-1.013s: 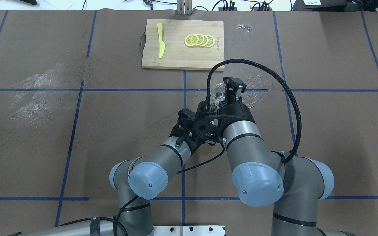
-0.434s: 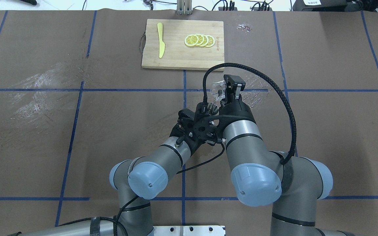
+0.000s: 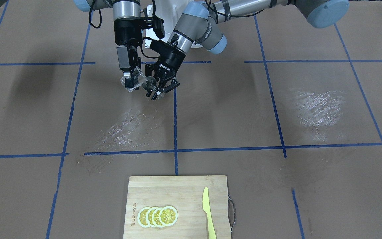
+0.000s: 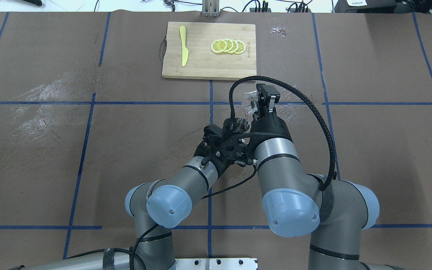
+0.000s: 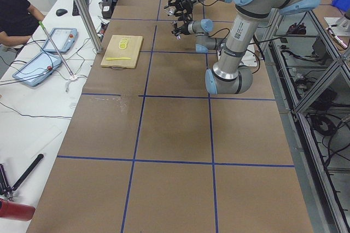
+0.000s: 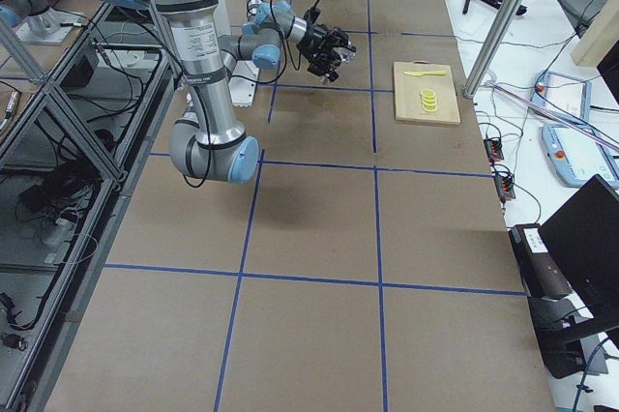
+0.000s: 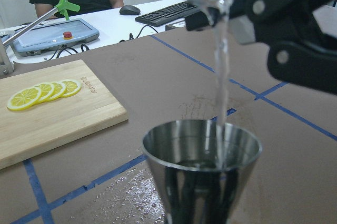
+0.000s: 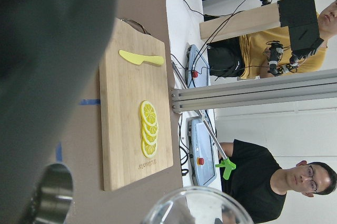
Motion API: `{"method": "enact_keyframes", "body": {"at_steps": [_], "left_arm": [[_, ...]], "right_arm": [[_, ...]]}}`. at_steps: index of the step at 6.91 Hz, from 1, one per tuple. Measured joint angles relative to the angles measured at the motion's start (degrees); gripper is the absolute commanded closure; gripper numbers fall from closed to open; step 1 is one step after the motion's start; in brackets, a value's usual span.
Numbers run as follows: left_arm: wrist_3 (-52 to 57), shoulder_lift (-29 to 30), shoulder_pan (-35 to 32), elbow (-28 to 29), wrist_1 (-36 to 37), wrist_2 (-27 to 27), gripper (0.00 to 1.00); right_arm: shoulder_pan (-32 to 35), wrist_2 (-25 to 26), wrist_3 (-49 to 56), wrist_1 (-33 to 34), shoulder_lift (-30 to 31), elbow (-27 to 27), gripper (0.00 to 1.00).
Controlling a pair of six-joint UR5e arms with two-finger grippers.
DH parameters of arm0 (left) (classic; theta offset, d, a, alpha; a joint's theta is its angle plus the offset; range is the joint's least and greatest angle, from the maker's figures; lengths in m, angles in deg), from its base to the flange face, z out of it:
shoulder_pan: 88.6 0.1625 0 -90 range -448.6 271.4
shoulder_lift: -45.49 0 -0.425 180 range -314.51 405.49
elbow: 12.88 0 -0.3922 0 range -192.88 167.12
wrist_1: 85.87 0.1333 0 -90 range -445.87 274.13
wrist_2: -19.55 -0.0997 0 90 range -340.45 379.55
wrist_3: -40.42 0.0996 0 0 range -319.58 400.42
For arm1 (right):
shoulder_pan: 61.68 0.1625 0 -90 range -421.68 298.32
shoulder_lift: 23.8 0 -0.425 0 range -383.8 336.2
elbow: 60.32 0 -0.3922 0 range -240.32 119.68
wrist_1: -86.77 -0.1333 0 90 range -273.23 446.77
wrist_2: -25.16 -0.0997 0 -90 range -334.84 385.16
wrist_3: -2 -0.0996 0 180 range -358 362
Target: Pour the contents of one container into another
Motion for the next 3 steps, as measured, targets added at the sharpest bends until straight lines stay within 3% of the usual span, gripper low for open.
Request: {"method": "enact_keyframes", "body": {"at_steps": [3], "left_arm": [[0.0, 0.0, 0.0, 0.0, 0.0, 0.0, 1.00]], "right_arm": [[-0.2, 0.7, 0.1, 0.5, -0.2, -0.1, 1.00]]}}
